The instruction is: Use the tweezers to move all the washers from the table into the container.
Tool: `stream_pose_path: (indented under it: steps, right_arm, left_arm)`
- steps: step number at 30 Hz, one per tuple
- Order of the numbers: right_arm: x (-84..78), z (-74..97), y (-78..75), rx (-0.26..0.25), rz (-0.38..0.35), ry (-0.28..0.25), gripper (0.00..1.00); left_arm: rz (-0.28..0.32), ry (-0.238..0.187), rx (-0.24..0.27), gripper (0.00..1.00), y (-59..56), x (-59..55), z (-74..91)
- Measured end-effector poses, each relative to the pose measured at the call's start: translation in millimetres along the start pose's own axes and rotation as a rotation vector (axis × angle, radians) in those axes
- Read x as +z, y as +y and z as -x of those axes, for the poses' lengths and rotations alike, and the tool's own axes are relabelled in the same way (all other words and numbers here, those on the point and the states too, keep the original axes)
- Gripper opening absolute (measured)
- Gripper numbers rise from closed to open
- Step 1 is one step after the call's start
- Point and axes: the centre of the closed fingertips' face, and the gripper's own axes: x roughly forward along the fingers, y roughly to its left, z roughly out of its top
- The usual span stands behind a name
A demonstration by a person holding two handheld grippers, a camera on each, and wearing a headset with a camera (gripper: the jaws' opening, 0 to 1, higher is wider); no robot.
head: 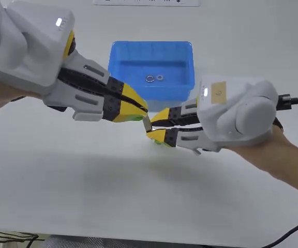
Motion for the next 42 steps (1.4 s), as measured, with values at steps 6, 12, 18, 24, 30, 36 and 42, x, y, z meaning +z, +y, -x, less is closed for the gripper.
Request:
stream_pose_path:
  steps: [6, 12, 18, 24, 30, 36, 42]
  right_arm:
    - [1.3, -0.3, -0.7, -0.001, 0.000, -0.003, 0.11]
    - [-1.5, -1.4, -0.9, 0.001, -0.009, 0.000, 0.11]
    - [-1.8, -1.5, -1.6, 0.008, -0.025, 0.000, 0.11]
    - [-2.3, -1.3, -1.3, 0.019, -0.020, 0.000, 0.10]
    - [-1.5, -1.9, -0.6, 0.020, -0.031, 0.006, 0.09]
    - [6.9, 1.5, 3.1, 0.018, -0.025, -0.004, 0.09]
    - [24.0, 6.0, 4.5, 0.024, 0.002, -0.025, 0.09]
  left_arm:
    - [0.001, -0.005, 0.000, 0.06, -0.7, 1.5, -0.1]
    - [0.011, -0.004, 0.000, 0.06, 0.4, -0.2, -1.5]
    - [0.013, -0.004, -0.001, 0.06, 0.4, 0.7, -2.8]
    - [0.025, -0.008, -0.002, 0.06, 2.3, 0.9, -3.4]
    - [0.030, -0.004, -0.003, 0.06, 2.3, 0.1, -2.3]
    - [0.011, -0.002, -0.004, 0.06, -4.8, 7.0, 4.4]
    - [-0.005, -0.004, -0.003, 0.06, -6.7, 16.5, 15.0]
